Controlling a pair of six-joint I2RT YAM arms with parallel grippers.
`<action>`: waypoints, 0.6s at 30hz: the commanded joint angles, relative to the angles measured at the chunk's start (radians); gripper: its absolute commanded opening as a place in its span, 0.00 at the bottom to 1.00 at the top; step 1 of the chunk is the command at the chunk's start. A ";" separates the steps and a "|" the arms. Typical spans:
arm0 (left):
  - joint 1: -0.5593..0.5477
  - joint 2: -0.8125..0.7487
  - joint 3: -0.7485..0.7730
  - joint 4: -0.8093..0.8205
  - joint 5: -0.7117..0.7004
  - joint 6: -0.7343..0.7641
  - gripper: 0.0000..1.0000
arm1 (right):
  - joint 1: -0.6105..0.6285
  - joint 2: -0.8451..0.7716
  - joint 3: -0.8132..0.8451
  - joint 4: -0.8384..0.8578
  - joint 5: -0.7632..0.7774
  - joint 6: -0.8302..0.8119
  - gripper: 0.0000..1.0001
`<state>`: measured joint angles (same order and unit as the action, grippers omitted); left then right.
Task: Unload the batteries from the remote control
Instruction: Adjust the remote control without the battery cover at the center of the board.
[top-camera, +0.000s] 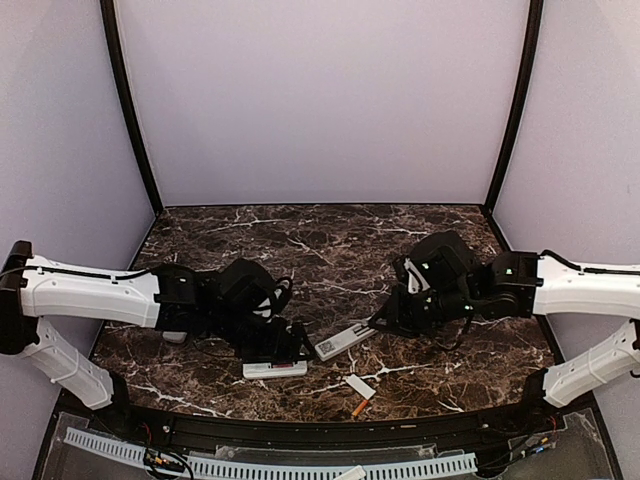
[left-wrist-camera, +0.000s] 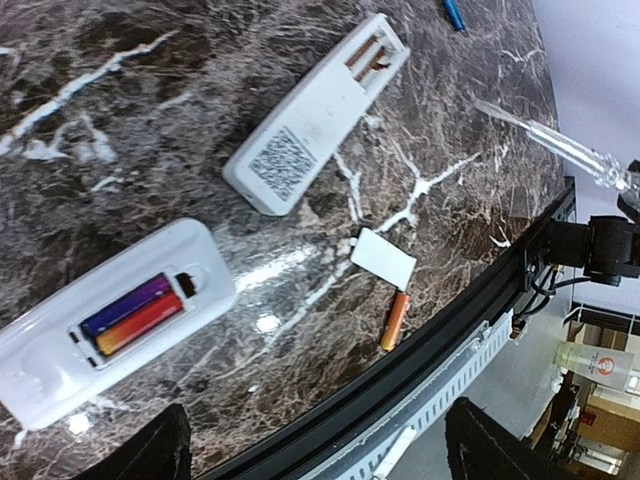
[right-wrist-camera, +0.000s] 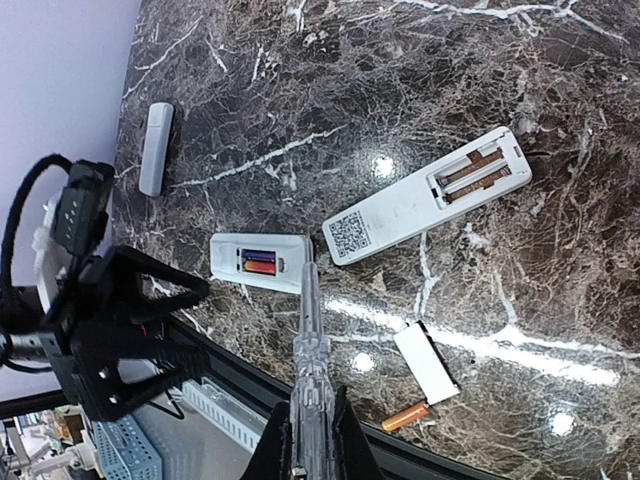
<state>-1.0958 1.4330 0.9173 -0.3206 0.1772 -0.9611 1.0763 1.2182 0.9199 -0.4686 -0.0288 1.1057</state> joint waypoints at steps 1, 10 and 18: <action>0.057 -0.050 -0.070 -0.134 -0.035 0.013 0.88 | 0.032 0.027 0.039 -0.033 -0.018 -0.095 0.00; 0.122 -0.117 -0.134 -0.192 -0.110 -0.012 0.88 | 0.110 0.209 0.195 -0.102 -0.009 -0.172 0.00; 0.181 -0.202 -0.251 -0.193 -0.116 -0.032 0.87 | 0.151 0.400 0.352 -0.128 -0.050 -0.205 0.00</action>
<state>-0.9417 1.2686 0.7307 -0.4740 0.0765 -0.9783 1.2057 1.5589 1.1965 -0.5701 -0.0566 0.9318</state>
